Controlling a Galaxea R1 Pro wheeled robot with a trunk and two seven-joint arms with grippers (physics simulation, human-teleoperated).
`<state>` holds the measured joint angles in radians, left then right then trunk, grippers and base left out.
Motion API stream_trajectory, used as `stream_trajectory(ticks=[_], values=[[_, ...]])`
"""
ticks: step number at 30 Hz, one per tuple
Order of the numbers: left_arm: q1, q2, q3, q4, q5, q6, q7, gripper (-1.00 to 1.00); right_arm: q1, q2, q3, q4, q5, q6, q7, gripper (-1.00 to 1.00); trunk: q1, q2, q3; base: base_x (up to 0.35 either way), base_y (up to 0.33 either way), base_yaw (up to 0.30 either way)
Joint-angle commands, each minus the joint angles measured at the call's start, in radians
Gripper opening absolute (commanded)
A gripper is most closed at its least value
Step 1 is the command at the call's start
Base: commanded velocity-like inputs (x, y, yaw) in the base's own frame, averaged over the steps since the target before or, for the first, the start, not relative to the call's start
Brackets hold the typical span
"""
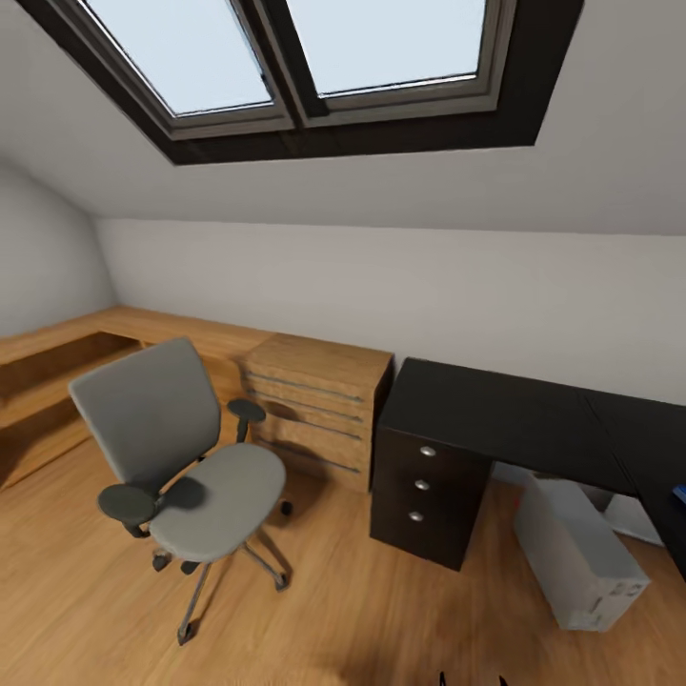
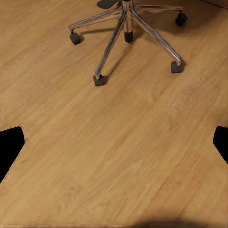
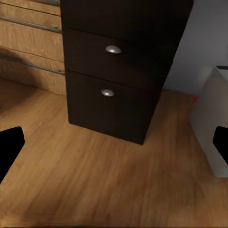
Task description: In the bedroom, organize the workspace by keeping the computer under the desk, ensuring the monitor is on the desk, placing the keyboard on the desk next to the monitor, placing the mouse on the desk next to the keyboard, moving the folder from the swivel chair onto the desk next to the mouse, stacking the notebook on top of the folder with the pen on top of the notebook, and positioning the swivel chair next to the desk.
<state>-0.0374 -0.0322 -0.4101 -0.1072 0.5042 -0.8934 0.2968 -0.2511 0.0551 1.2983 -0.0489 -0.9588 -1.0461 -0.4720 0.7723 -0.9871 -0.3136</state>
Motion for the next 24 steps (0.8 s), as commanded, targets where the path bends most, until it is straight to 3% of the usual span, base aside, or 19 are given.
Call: stream_trajectory(ticks=[1,24], values=[[-0.001,0.0,-0.009,0.001,0.005,-0.001,0.006,1.0,0.0,0.0,0.008,0.0,-0.001,-0.001,-0.01,1.0,0.0,-0.001,-0.001,-0.148,0.136,0.281],[-0.001,0.0,-0.009,0.001,0.007,0.005,0.009,1.0,0.0,-0.003,0.013,0.003,0.001,-0.001,-0.01,1.0,0.0,-0.001,-0.005,-0.012,0.011,0.277]])
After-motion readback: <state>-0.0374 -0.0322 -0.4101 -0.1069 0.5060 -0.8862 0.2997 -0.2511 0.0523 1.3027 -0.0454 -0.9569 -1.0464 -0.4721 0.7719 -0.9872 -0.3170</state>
